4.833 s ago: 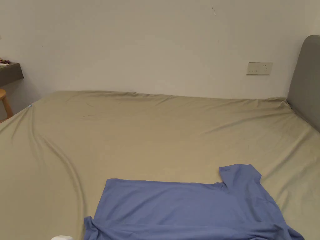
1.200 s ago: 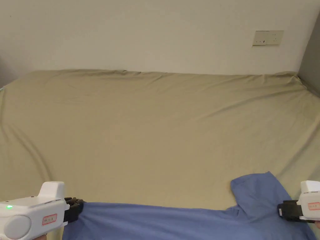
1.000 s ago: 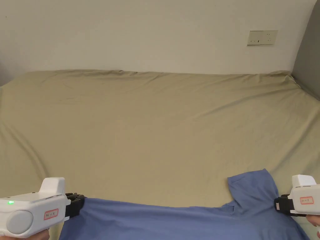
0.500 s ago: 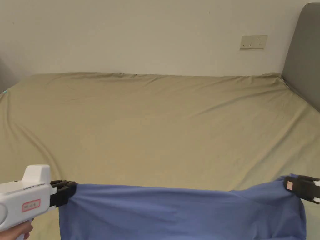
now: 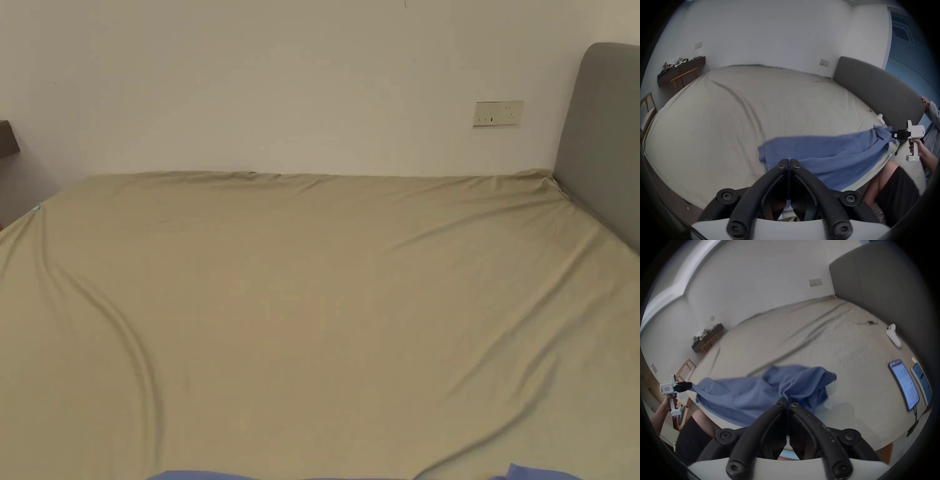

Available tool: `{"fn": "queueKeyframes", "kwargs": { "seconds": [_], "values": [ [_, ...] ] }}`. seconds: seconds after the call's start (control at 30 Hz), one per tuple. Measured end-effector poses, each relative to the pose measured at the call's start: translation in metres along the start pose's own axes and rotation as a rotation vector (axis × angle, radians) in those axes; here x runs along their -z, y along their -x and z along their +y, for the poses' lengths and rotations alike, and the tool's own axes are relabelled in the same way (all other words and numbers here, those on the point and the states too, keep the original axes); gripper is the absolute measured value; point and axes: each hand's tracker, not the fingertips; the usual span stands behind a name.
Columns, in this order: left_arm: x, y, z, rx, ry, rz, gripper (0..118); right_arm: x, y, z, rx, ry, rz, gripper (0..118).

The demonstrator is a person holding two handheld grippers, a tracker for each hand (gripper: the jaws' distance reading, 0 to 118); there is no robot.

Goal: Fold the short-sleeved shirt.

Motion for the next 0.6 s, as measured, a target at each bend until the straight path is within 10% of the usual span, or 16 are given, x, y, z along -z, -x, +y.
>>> {"fn": "queueKeyframes", "kwargs": {
  "seconds": [0.17, 0.2, 0.27, 0.3, 0.43, 0.6],
  "values": [
    [0.030, 0.010, -0.023, -0.056, 0.022, 0.040, 8, 0.038, -0.014, -0.010, -0.003, 0.024, -0.031, 9],
    [0.029, 0.010, -0.023, -0.061, 0.003, 0.049, 25, 0.034, -0.016, -0.008, -0.011, 0.013, -0.042, 24],
    [0.024, 0.010, -0.020, -0.037, -0.032, 0.113, 104, 0.029, -0.012, -0.005, -0.049, -0.039, -0.121, 99],
    [0.019, 0.011, -0.016, -0.021, -0.048, 0.141, 118, 0.023, -0.009, -0.002, -0.069, -0.066, -0.165, 118],
    [-0.034, 0.007, 0.010, -0.044, -0.310, 0.105, 113, -0.049, 0.012, 0.017, -0.026, -0.392, -0.081, 111],
    [-0.103, -0.034, 0.043, 0.047, -0.533, 0.139, 118, -0.130, 0.071, 0.029, -0.174, -0.795, -0.124, 118]
  ]
}}
